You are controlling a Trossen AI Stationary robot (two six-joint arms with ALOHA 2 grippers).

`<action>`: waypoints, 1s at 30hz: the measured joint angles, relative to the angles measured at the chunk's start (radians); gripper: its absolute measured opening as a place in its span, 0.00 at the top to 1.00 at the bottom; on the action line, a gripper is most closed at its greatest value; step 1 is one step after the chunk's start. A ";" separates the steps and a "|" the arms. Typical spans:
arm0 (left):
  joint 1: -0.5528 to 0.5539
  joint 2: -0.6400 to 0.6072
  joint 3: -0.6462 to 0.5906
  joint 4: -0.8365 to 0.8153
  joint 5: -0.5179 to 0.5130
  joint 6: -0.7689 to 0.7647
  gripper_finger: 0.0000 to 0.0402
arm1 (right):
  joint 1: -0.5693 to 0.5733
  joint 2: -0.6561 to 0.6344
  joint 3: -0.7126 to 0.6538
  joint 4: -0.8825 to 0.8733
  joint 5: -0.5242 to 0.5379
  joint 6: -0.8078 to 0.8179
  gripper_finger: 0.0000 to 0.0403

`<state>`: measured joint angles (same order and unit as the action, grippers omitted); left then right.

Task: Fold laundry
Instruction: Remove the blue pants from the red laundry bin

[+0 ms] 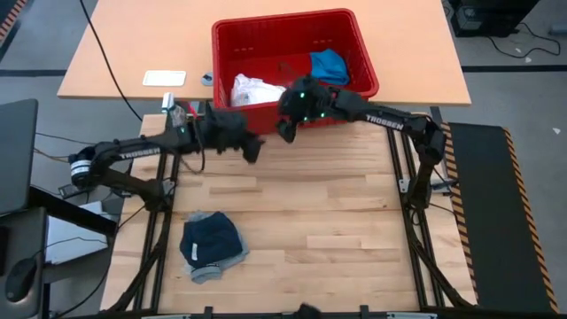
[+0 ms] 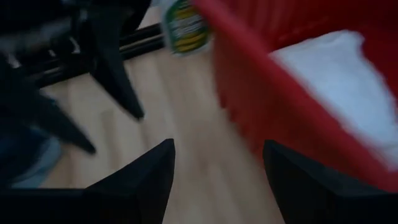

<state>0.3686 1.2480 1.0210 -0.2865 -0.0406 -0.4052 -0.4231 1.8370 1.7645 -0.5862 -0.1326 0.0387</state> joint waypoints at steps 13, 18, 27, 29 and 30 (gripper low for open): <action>0.412 0.181 0.023 0.392 0.484 0.108 0.54 | -0.167 0.001 0.000 0.143 0.159 0.055 0.52; 0.422 0.292 0.138 0.360 0.525 0.142 0.54 | -0.237 0.001 0.009 0.136 0.185 0.040 0.57; 0.437 0.511 0.456 0.228 0.515 0.207 0.54 | -0.429 0.003 0.009 0.130 0.141 0.067 0.57; 0.438 0.569 0.520 0.168 0.515 0.218 0.54 | -0.470 0.005 0.009 0.106 0.140 0.083 0.57; 0.439 0.597 0.546 0.130 0.516 0.222 0.54 | -0.488 0.005 0.009 0.088 0.140 0.086 0.57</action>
<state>0.8075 1.8454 1.5672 -0.1570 0.4752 -0.1829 -0.9114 1.8420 1.7737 -0.4980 0.0070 0.1245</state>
